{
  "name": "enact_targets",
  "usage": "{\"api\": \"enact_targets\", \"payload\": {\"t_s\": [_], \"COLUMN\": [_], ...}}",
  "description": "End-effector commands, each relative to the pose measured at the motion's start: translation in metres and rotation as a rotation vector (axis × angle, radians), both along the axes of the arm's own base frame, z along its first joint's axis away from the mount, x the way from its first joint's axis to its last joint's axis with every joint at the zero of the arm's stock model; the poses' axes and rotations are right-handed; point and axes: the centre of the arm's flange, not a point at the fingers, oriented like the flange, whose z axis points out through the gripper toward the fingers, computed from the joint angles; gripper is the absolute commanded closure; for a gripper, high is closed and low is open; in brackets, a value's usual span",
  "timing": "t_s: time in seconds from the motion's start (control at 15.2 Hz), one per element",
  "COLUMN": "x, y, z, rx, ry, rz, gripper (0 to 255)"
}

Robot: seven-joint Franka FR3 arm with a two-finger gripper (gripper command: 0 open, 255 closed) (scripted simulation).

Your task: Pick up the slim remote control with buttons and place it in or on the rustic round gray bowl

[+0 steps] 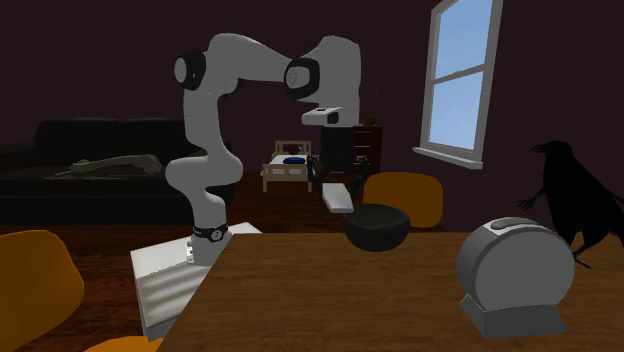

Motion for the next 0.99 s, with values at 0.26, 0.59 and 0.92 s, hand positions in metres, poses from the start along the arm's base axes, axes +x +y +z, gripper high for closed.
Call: {"api": "enact_targets", "payload": {"t_s": [0.26, 0.59, 0.92], "x": [0.000, -0.001, -0.001], "y": [0.074, 0.140, 0.153], "z": [0.004, 0.005, -0.016], "rx": [0.000, 0.000, 0.000], "ry": [0.000, 0.000, 0.000], "rz": [0.000, 0.000, 0.000], "gripper": [255, 255, 255]}}
